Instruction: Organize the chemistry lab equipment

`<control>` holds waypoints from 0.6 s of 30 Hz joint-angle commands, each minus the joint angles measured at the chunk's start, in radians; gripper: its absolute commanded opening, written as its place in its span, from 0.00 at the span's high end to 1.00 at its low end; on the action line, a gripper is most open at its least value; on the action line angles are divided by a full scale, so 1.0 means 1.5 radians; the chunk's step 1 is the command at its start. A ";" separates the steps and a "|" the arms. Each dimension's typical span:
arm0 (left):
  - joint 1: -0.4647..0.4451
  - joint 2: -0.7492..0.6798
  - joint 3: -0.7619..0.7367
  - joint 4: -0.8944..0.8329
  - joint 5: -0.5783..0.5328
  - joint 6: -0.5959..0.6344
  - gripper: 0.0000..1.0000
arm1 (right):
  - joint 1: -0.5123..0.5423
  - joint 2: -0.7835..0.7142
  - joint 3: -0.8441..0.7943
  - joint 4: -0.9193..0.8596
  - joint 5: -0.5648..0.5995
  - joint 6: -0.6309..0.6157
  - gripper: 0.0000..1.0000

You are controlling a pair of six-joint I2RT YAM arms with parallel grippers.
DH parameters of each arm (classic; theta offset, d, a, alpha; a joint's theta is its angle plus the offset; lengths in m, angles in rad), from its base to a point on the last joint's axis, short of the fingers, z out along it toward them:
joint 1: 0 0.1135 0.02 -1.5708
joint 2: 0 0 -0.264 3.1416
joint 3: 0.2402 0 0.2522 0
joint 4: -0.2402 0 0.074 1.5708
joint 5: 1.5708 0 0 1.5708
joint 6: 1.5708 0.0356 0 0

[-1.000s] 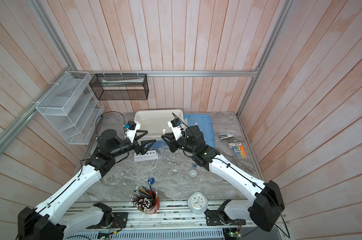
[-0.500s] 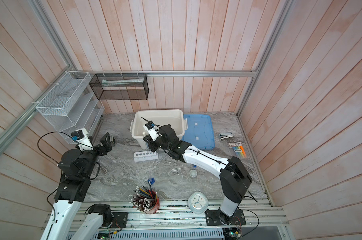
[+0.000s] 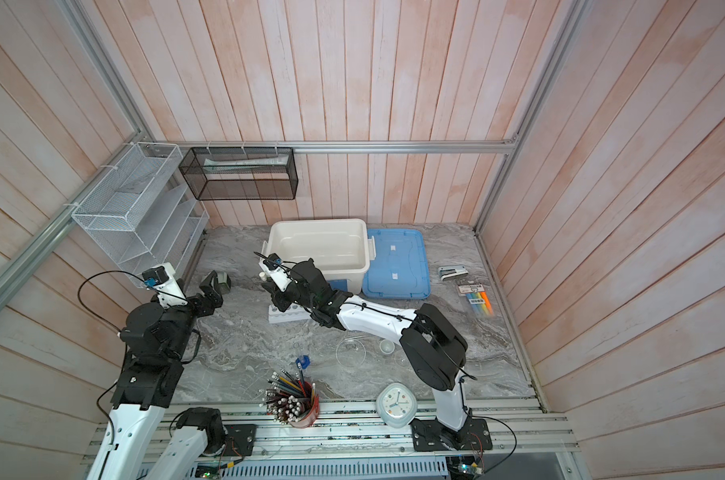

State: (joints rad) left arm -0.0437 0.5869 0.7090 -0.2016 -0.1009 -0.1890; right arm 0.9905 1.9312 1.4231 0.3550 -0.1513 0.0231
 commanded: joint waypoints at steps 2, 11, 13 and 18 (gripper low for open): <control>0.003 -0.017 -0.014 0.007 0.027 -0.003 0.11 | 0.014 0.034 0.003 0.063 0.016 -0.021 0.88; 0.004 -0.018 -0.012 0.002 0.031 -0.003 0.11 | 0.015 0.064 -0.005 0.104 0.037 -0.033 0.88; 0.004 -0.020 -0.013 0.003 0.033 -0.003 0.11 | 0.014 0.070 -0.007 0.108 0.043 -0.031 0.88; 0.004 -0.018 -0.014 0.006 0.039 0.000 0.11 | 0.014 0.083 -0.012 0.117 0.052 -0.030 0.88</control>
State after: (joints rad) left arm -0.0437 0.5674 0.7021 -0.2024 -0.0589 -0.1886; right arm 1.0084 2.0285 1.4174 0.4915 -0.0978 -0.0097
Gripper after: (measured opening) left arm 0.895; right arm 0.165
